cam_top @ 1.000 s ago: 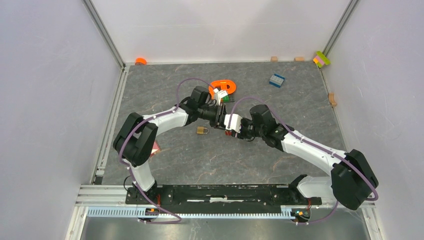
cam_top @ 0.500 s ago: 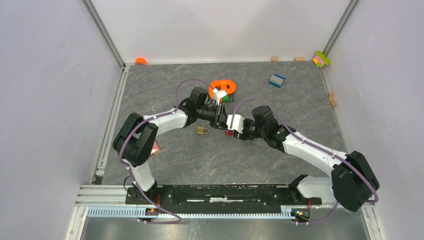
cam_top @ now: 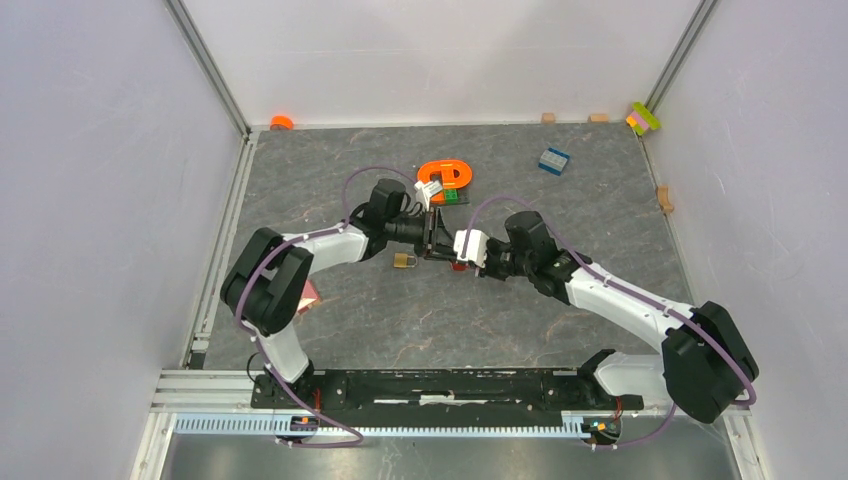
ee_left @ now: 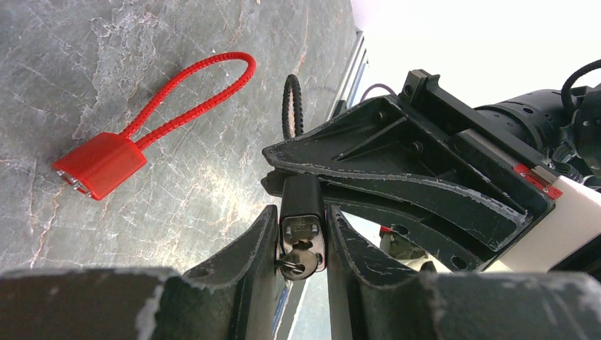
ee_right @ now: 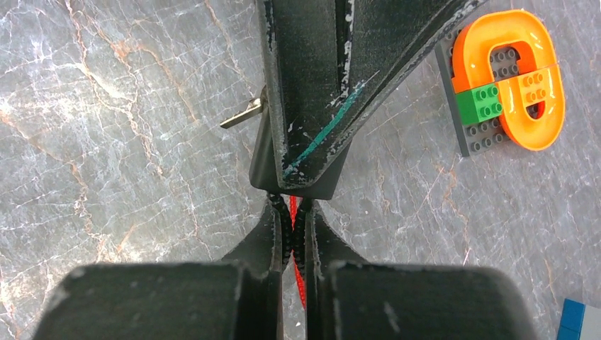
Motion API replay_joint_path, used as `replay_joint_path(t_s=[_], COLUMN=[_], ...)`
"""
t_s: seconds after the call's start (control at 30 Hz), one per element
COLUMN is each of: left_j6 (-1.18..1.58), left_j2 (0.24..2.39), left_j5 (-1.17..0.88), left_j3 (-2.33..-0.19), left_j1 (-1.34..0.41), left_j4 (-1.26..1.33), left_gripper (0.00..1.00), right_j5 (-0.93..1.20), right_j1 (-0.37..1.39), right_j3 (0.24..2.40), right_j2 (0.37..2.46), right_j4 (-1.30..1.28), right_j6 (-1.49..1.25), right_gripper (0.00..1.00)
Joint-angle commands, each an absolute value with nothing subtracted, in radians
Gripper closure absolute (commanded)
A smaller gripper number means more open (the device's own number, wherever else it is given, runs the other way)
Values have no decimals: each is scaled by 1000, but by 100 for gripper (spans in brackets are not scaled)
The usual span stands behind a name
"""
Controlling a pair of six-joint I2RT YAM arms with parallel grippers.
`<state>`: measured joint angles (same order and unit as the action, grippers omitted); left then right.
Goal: Unlock with the key
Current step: Unlock the lock.
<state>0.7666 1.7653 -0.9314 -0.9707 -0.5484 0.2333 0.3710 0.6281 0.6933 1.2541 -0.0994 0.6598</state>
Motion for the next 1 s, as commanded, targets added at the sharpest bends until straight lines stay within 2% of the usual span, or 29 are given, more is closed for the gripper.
replay_joint_path(t_s=[0.0, 0.13, 0.3, 0.47, 0.8, 0.97], left_j6=[811, 805, 782, 742, 695, 689], left_j2=[1709, 1680, 1643, 1610, 1583, 1585], left_j5=[-859, -805, -732, -672, -615, -619], left_j3=[-948, -922, -905, -899, -904, -908], left_j1=[-511, -503, -482, -452, -431, -426], left_j4=[287, 288, 265, 216, 163, 160], left_gripper=[98, 98, 98, 98, 98, 98], right_j5=[376, 399, 475, 534, 572, 574], right_j1=[627, 627, 627, 626, 626, 626], right_j3=[694, 710, 716, 726, 740, 741], right_j2=[1255, 1264, 1262, 1262, 1265, 1258], right_j4=[-73, -85, -119, -195, -271, -286], right_j6=[650, 639, 664, 738, 787, 791], right_gripper=[100, 99, 84, 81, 60, 54])
